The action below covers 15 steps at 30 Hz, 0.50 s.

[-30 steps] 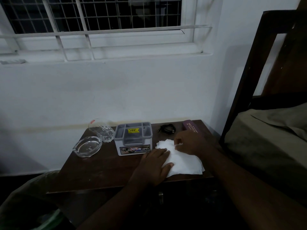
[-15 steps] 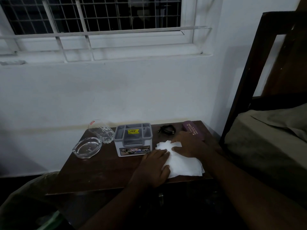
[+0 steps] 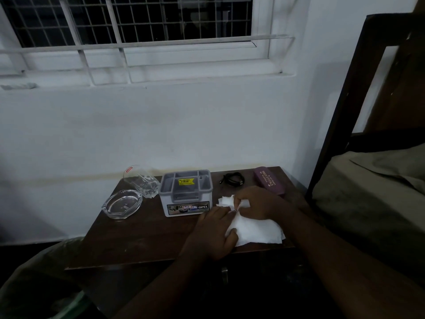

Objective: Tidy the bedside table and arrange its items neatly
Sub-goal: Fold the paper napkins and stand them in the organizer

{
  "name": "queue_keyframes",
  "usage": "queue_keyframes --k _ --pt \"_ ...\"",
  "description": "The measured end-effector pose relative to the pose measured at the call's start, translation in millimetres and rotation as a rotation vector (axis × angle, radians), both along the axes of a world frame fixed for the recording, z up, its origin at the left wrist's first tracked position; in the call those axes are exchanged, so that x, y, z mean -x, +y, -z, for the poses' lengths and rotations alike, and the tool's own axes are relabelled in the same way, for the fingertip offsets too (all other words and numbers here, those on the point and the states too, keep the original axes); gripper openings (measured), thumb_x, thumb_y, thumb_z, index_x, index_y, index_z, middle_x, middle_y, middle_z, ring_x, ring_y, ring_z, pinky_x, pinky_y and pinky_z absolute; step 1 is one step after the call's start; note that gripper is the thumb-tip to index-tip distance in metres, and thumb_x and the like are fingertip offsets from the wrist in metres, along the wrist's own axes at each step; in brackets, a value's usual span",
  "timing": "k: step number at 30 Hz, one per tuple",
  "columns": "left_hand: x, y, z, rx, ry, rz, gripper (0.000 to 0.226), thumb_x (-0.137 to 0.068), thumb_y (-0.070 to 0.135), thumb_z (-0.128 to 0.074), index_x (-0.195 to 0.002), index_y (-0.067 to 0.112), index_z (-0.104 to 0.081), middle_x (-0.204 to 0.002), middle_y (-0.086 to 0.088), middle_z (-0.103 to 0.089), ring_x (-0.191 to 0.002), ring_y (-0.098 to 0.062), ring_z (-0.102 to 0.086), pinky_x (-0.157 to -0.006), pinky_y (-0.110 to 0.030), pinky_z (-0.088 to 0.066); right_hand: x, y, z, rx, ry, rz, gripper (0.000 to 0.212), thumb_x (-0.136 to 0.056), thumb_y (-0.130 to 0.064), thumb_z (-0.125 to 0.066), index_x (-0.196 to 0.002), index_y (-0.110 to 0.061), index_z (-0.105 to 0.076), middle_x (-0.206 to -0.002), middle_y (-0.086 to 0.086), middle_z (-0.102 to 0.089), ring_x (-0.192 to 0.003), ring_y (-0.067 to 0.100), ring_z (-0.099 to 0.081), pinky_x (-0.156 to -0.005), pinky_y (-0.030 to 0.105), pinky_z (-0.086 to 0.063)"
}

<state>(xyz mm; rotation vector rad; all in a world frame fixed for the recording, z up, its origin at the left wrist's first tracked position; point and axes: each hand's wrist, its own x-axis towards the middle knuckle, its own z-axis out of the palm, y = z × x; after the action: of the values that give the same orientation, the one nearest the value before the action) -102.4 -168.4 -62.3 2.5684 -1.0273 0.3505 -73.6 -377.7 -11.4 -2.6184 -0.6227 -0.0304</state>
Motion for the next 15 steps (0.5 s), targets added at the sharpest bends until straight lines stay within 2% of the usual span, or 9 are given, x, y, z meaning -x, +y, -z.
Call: queue_keyframes --k 5,8,11,13,15 --pt "1.8 -0.5 -3.5 -0.010 -0.007 0.003 0.062 -0.086 0.048 -0.033 -0.139 0.018 -0.048 -0.141 -0.001 -0.050 -0.132 -0.019 -0.040 -0.105 -0.036 -0.029 -6.2 -1.3 5.3 0.002 -0.005 0.000 0.008 -0.080 -0.024 -0.070 -0.087 -0.023 -0.071 -0.097 -0.011 -0.065 -0.098 0.006 -0.059 -0.093 0.029 -0.047" --pt "2.1 -0.4 -3.1 -0.022 0.001 0.005 0.063 -0.086 0.049 -0.031 -0.140 0.019 -0.047 -0.142 0.000 -0.049 -0.133 -0.019 -0.039 -0.106 -0.037 -0.028 -6.0 0.8 5.4 -0.016 0.006 -0.013 0.007 -0.081 -0.026 -0.069 -0.086 -0.022 -0.069 -0.094 -0.010 -0.064 -0.092 0.005 -0.058 -0.087 0.023 -0.043" --pt "1.0 -0.1 -2.5 -0.031 -0.012 0.011 0.062 -0.087 0.048 -0.033 -0.139 0.018 -0.048 -0.139 -0.001 -0.051 -0.130 -0.021 -0.042 -0.103 -0.037 -0.031 -7.2 3.6 3.9 -0.041 0.010 -0.019 0.010 -0.079 -0.029 -0.067 -0.083 -0.021 -0.070 -0.089 -0.005 -0.069 -0.086 0.007 -0.062 -0.080 0.024 -0.046" --pt "0.6 -0.1 -2.6 -0.032 -0.016 0.011 0.062 -0.087 0.048 -0.033 -0.138 0.017 -0.049 -0.139 -0.002 -0.051 -0.130 -0.021 -0.043 -0.103 -0.037 -0.031 -8.2 4.4 3.6 -0.062 0.015 -0.023 0.008 -0.078 -0.028 -0.068 -0.083 -0.022 -0.071 -0.091 -0.005 -0.070 -0.091 0.008 -0.064 -0.085 0.027 -0.049" --pt "0.4 -0.4 -2.6 -0.030 -0.017 0.007 0.063 -0.087 0.048 -0.033 -0.138 0.016 -0.049 -0.140 -0.002 -0.051 -0.131 -0.021 -0.042 -0.104 -0.036 -0.030 -8.9 4.1 3.8 -0.077 0.005 -0.029 0.007 -0.078 -0.028 -0.070 -0.082 -0.023 -0.070 -0.092 -0.008 -0.068 -0.092 0.006 -0.062 -0.088 0.023 -0.047"
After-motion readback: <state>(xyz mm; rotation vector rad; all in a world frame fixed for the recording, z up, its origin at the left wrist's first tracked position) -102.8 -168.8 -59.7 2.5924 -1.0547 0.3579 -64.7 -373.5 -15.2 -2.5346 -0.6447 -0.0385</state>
